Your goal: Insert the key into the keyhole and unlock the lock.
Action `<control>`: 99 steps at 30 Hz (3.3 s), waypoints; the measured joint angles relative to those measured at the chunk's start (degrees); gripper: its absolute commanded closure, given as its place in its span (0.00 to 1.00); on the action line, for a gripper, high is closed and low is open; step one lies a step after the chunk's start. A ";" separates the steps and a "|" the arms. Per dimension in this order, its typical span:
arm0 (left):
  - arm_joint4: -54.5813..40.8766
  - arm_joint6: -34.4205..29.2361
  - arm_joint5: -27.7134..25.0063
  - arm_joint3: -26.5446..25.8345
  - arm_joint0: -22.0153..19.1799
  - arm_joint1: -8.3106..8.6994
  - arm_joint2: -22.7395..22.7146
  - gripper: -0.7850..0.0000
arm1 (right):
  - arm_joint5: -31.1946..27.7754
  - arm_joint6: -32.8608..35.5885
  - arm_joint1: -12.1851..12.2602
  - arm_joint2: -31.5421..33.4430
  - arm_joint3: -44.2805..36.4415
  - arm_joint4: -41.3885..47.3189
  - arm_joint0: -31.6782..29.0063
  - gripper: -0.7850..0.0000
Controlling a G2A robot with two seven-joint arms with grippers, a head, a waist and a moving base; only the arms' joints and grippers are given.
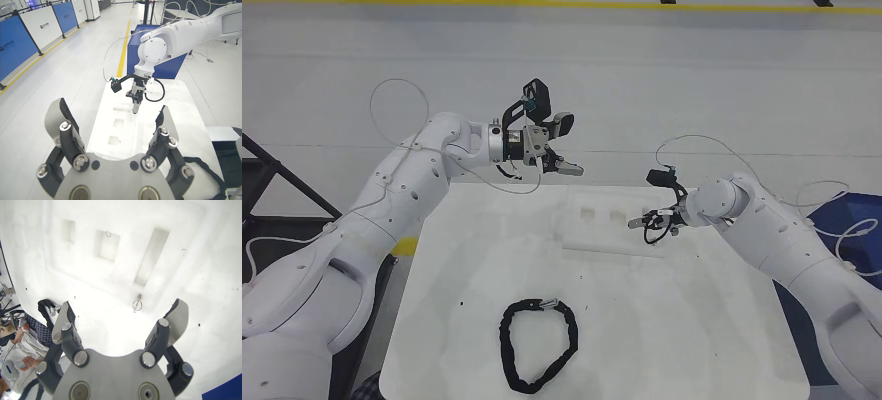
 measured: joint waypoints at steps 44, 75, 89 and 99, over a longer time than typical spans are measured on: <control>0.00 0.00 0.00 0.00 0.00 0.00 0.00 0.00 | 17.91 -1.22 4.84 9.71 -18.12 -14.29 -11.34 0.53; 0.00 0.00 0.00 0.00 0.00 0.00 0.00 0.00 | 21.75 -2.70 -0.11 10.13 -11.84 -19.26 -12.02 0.82; 0.00 0.00 0.00 0.00 0.00 0.00 0.00 0.00 | 23.90 -2.34 -2.01 10.42 -9.89 -21.98 -12.02 0.98; 0.00 0.00 0.00 0.00 0.00 0.00 0.00 0.00 | 23.77 -1.12 -2.42 12.02 -9.51 -23.58 -11.67 1.00</control>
